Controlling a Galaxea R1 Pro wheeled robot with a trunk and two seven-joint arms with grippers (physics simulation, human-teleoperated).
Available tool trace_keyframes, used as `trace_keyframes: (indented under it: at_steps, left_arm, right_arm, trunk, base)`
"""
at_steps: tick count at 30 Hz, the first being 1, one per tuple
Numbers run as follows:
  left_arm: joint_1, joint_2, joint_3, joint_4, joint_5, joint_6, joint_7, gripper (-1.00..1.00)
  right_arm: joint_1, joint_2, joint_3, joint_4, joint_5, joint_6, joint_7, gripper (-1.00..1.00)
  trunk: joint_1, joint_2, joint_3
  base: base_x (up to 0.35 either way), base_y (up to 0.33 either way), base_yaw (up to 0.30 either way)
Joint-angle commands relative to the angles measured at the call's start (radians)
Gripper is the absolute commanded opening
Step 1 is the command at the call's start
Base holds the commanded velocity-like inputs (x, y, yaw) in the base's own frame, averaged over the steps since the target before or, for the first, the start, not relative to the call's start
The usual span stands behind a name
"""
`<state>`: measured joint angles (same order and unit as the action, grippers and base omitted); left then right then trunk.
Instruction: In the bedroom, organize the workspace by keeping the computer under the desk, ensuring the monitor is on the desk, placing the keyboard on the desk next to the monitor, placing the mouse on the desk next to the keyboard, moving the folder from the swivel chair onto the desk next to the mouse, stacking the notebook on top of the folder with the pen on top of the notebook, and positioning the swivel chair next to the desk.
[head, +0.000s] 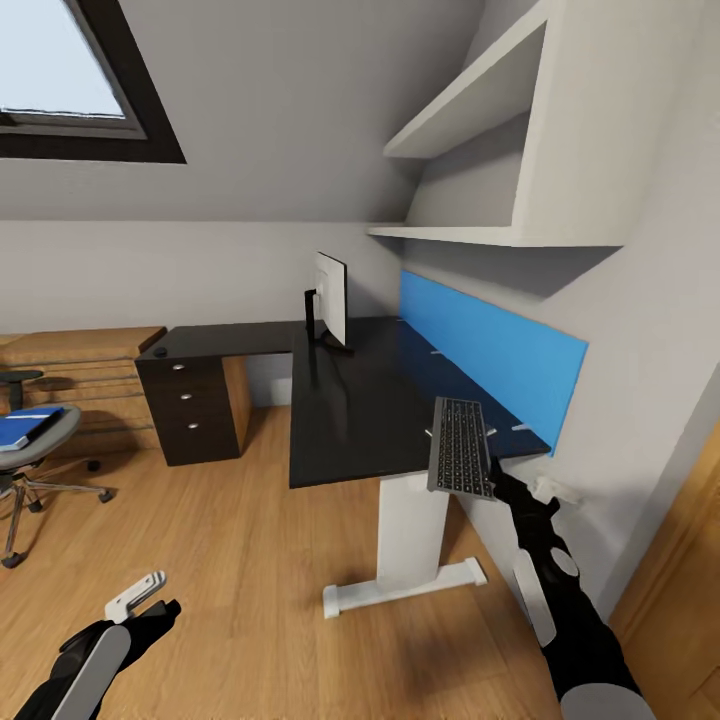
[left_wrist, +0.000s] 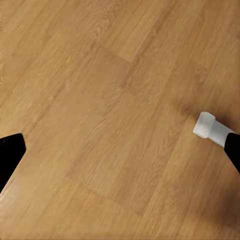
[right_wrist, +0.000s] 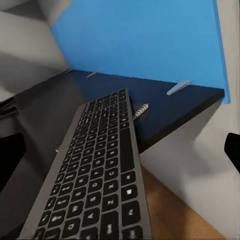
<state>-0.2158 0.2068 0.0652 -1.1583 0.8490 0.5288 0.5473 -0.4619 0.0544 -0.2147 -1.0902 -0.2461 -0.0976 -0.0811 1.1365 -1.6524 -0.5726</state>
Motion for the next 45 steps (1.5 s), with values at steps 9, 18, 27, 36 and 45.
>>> trace_keyframes:
  at_steps: [9, 18, 27, 36, 45]
  left_arm:
    - [-0.001, 0.000, -0.001, -0.001, 0.010, 0.002, 0.008, 1.00]
    - [-0.001, 0.000, -0.002, -0.007, 0.009, 0.002, 0.005, 1.00]
    - [-0.001, 0.000, 0.000, -0.012, 0.009, 0.002, 0.006, 1.00]
    - [-0.001, -0.034, 0.000, -0.012, 0.009, 0.002, 0.005, 1.00]
    - [-0.001, -0.038, 0.000, -0.012, 0.008, 0.002, 0.007, 1.00]
  right_arm:
    - [0.010, 0.007, 0.000, 0.000, -0.073, -0.004, 0.000, 1.00]
    - [0.012, 0.030, 0.001, 0.010, -0.085, -0.004, -0.002, 1.00]
    - [0.011, 0.033, 0.002, 0.031, -0.137, -0.014, -0.004, 1.00]
    - [0.008, 0.025, 0.002, 0.029, -0.592, -0.019, 0.001, 1.00]
    - [0.008, 0.027, 0.007, 0.029, -0.676, -0.020, 0.005, 1.00]
  trunk:
    - [0.000, -0.001, -0.001]
    - [0.000, -0.001, -0.001]
    - [0.023, -0.043, -0.020]
    - [0.057, -0.106, -0.048]
    - [0.092, -0.169, -0.076]
  base:
    - [-0.281, 0.000, 0.000]
    - [-0.122, 0.000, 0.000]
    - [-0.004, 0.000, 0.000]
    - [0.000, 0.000, 0.000]
    - [0.000, 0.000, 0.000]
